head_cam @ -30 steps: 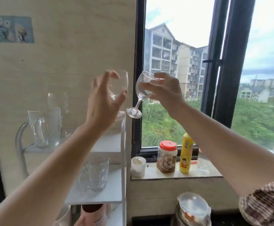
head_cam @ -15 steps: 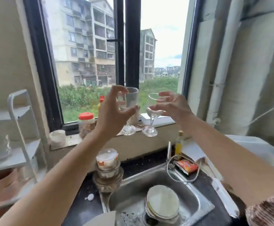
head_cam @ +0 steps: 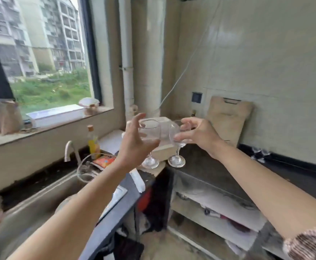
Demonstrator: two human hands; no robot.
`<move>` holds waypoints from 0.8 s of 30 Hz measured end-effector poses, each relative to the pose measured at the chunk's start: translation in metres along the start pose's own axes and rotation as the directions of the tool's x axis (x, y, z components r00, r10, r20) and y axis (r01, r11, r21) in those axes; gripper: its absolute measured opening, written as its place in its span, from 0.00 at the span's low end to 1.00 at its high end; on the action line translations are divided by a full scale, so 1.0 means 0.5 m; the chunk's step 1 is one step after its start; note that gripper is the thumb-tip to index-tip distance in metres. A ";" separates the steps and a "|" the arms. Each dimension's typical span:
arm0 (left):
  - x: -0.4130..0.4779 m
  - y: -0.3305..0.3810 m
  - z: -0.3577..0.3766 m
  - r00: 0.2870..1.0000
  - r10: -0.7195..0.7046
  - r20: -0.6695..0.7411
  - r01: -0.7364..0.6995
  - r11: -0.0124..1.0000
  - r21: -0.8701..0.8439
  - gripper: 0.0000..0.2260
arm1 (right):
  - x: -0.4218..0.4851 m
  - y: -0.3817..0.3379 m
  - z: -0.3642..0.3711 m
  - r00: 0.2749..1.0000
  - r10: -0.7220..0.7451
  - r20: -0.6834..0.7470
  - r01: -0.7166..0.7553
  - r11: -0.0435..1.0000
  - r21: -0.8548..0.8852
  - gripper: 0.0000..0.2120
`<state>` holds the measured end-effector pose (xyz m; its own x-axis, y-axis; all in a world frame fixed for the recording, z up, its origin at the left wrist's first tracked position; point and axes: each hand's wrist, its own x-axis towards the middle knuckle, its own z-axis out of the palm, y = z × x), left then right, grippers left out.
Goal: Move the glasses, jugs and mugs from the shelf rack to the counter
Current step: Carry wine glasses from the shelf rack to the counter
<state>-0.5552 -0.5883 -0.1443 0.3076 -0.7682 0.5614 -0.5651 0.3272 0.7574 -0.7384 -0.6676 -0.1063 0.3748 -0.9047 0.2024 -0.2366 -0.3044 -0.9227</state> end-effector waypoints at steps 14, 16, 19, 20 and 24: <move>0.164 0.029 0.670 0.886 0.071 0.459 0.001 0.988 -0.153 0.38 | 0.072 0.320 -0.514 0.899 0.219 -0.379 -0.251 0.967 -0.038 0.28; 0.192 0.030 0.758 0.859 0.074 0.506 0.018 0.985 -0.174 0.39 | 0.098 0.363 -0.574 0.872 0.257 -0.417 -0.291 0.957 -0.019 0.29; 0.231 0.028 0.880 0.818 0.081 0.570 0.045 0.978 -0.204 0.39 | 0.129 0.427 -0.653 0.838 0.289 -0.463 -0.342 0.939 -0.034 0.31; 0.243 0.029 0.919 0.803 0.083 0.590 0.052 0.977 -0.208 0.38 | 0.137 0.446 -0.678 0.826 0.296 -0.479 -0.356 0.934 -0.037 0.31; 0.277 0.031 1.057 0.749 0.093 0.656 0.066 0.975 -0.213 0.33 | 0.157 0.519 -0.768 0.780 0.336 -0.527 -0.404 0.914 -0.016 0.29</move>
<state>-0.9260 -0.9807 -0.2311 -0.3243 -0.9061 0.2717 -0.3677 0.3854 0.8463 -1.1145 -0.9322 -0.2038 -0.2599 -0.9654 0.0210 -0.3820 0.0828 -0.9204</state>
